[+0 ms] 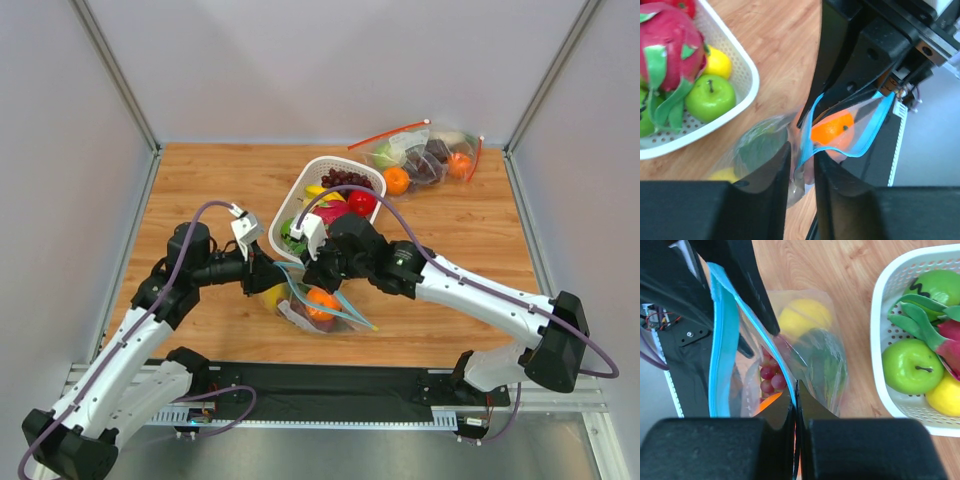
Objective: Open the zip-top bag and remove the fake food
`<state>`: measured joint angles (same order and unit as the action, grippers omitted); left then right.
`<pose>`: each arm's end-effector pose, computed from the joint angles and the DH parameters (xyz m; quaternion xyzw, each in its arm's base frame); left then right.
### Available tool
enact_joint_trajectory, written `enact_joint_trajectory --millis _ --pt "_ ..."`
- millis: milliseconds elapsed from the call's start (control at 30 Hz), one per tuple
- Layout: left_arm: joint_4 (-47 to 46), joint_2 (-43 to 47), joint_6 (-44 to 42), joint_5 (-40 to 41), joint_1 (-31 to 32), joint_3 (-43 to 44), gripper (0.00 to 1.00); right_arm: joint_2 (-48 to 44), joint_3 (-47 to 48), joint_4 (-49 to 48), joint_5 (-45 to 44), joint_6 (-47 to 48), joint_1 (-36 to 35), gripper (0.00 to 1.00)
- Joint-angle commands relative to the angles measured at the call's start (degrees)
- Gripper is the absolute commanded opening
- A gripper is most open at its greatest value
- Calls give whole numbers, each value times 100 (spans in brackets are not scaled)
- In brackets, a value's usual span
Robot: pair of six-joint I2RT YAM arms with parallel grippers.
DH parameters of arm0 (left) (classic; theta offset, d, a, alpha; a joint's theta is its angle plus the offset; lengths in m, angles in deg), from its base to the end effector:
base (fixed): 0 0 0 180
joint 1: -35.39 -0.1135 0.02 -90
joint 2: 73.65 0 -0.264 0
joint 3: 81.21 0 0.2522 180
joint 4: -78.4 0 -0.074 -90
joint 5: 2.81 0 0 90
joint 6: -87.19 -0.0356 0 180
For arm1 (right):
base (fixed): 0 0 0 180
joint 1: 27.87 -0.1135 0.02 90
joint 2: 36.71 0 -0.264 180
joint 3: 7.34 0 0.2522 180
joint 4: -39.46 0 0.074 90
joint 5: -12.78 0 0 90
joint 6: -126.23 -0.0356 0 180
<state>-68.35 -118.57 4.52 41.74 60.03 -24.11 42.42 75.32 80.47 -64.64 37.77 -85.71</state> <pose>0.1457 -0.0947 0.3175 0.3306 0.7189 -0.4499 0.4141 0.1575 0.2651 0.3221 -0.4836 0.7504 0.2941 0.3414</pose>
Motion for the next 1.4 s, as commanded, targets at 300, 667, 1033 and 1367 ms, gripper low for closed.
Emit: enact_joint_trajectory --millis 300,667,1033,1367 --pt "1216 1512 1716 3833 -4 607 43 32 475 238 -897 -382 1 0" --pt "611 2366 4257 2735 14 -553 47 454 651 176 -950 -681 -8 0" --pt "372 1927 4303 3332 796 -668 57 419 589 150 -1038 -813 -8 0" --pt "496 1188 4030 4281 1772 -439 61 375 563 167 -1126 -831 -16 0"
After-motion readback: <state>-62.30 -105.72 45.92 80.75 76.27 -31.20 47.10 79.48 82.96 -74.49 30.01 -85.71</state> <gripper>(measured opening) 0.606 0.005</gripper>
